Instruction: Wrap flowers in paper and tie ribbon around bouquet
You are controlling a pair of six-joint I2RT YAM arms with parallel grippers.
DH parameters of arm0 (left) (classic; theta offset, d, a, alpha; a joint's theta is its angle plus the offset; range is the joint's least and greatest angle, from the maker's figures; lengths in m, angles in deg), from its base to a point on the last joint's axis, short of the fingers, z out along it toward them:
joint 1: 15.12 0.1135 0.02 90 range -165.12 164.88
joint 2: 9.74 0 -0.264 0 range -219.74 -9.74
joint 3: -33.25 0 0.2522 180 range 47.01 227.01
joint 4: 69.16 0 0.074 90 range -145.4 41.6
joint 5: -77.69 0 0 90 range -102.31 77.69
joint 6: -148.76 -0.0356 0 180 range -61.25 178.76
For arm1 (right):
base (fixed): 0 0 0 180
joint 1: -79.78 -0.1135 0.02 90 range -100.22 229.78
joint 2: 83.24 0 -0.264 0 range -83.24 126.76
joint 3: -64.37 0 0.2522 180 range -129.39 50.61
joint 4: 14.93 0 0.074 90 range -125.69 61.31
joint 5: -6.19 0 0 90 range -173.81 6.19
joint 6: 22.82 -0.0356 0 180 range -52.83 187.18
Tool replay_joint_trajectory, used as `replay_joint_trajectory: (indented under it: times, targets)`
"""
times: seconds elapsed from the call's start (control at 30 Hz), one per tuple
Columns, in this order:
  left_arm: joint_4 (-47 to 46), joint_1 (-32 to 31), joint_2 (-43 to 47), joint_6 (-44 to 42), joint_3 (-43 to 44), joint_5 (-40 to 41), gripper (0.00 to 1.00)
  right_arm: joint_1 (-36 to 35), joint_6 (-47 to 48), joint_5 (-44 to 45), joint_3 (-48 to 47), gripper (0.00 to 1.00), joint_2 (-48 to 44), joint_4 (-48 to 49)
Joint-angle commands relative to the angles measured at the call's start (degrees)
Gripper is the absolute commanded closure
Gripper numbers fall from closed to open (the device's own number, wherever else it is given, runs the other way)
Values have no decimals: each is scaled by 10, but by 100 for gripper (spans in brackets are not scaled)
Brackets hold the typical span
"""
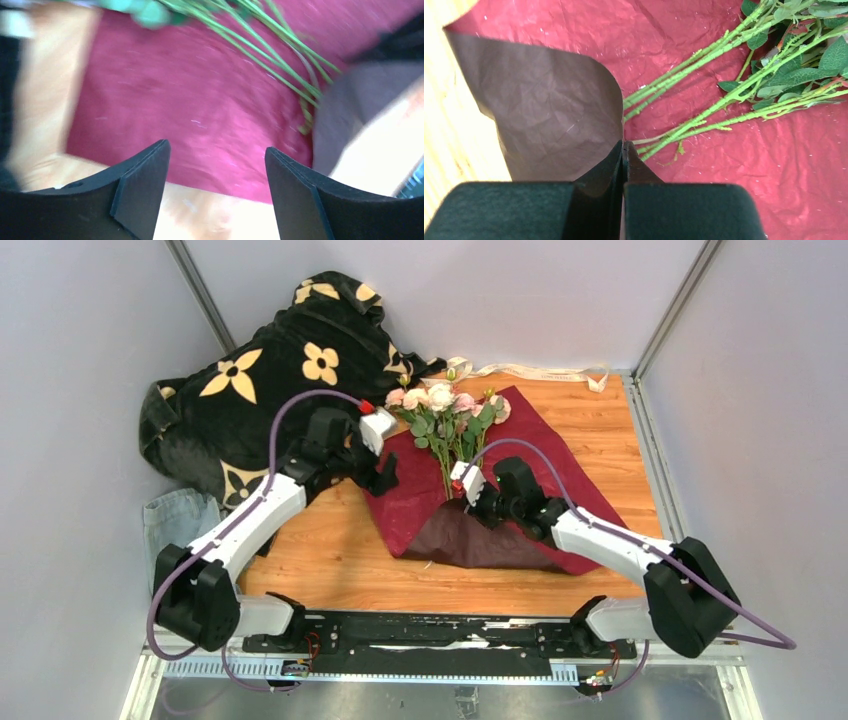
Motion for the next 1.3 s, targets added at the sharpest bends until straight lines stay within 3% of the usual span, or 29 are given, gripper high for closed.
replay_joint_trajectory:
  times: [0.0,0.27,0.47,0.7,1.0,1.13,1.27]
  targets:
    - [35,-66,-20,-50,-45,-105,20,37,-18,-72,-20,100,16,26]
    - [-1,-120,-127,-66,-47,-141,16,70,-53,-71,-11,100,5,19]
    - [-35,-144,-139,-88,-64,-153,17,107,-91,-64,10,100,-27,14]
    - [-42,-164,-167,-79,-61,-164,33,117,-107,-63,6,100,-28,4]
    - [-55,-200,-159,-102,-64,-171,28,135,-127,-46,8,100,-33,-4]
    - [-73,-210,-190,-84,-52,-139,44,136,-134,-55,11,100,-37,2]
    - [-71,-211,-215,-67,-37,-142,77,138,-138,-62,9,100,-41,-8]
